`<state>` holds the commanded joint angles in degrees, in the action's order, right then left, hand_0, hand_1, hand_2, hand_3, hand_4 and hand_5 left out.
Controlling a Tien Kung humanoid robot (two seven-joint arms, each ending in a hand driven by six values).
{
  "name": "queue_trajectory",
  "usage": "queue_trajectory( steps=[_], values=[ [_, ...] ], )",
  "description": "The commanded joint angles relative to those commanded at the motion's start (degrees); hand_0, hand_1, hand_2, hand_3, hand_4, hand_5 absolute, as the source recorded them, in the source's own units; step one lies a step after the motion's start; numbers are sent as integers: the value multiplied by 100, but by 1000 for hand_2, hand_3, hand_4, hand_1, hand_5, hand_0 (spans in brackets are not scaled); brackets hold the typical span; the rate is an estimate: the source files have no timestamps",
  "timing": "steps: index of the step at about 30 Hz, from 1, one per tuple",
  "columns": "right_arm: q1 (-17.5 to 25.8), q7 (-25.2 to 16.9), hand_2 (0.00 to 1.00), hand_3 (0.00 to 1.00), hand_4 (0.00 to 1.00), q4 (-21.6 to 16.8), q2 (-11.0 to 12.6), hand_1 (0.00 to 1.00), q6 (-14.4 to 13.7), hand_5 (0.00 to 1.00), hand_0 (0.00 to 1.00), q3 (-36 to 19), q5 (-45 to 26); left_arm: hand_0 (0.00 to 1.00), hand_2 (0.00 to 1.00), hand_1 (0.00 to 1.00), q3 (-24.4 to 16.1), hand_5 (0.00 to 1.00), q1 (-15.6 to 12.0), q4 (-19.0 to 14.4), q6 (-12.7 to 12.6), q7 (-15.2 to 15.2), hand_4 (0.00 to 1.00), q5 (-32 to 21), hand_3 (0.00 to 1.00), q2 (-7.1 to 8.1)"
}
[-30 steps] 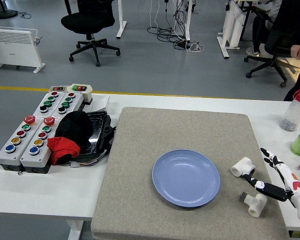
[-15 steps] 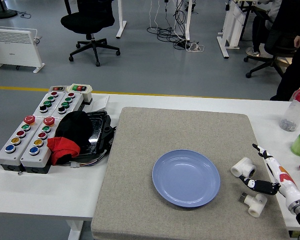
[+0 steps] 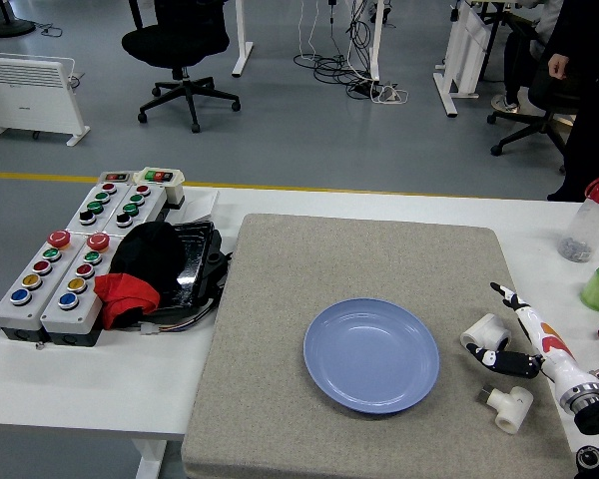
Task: Pick pipe place plate twice
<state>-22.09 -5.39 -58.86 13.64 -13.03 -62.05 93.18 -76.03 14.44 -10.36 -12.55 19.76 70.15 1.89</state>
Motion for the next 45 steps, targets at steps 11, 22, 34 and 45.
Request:
queue_trajectory(
  steps=[11, 22, 34, 45],
  values=[
    [-192, -149, 785, 837, 796, 300, -45, 768, -272, 353, 790, 374, -154, 716, 717, 741, 13, 998, 6, -2, 5, 6, 398, -15, 654, -2],
    [-325, -255, 655, 760, 724, 620, -85, 654, -547, 261, 583, 591, -194, 717, 716, 741, 22, 998, 13, -3, 6, 7, 399, -30, 654, -2],
    [-327, -319, 597, 712, 698, 668, -78, 553, -643, 254, 419, 584, -284, 717, 715, 741, 11, 998, 15, -4, 13, 11, 399, -8, 654, -4],
    [-270, -283, 584, 707, 695, 243, -5, 521, -688, 264, 377, 521, -229, 717, 715, 741, 1, 998, 21, -4, 25, 14, 399, 21, 654, -3]
  ],
)
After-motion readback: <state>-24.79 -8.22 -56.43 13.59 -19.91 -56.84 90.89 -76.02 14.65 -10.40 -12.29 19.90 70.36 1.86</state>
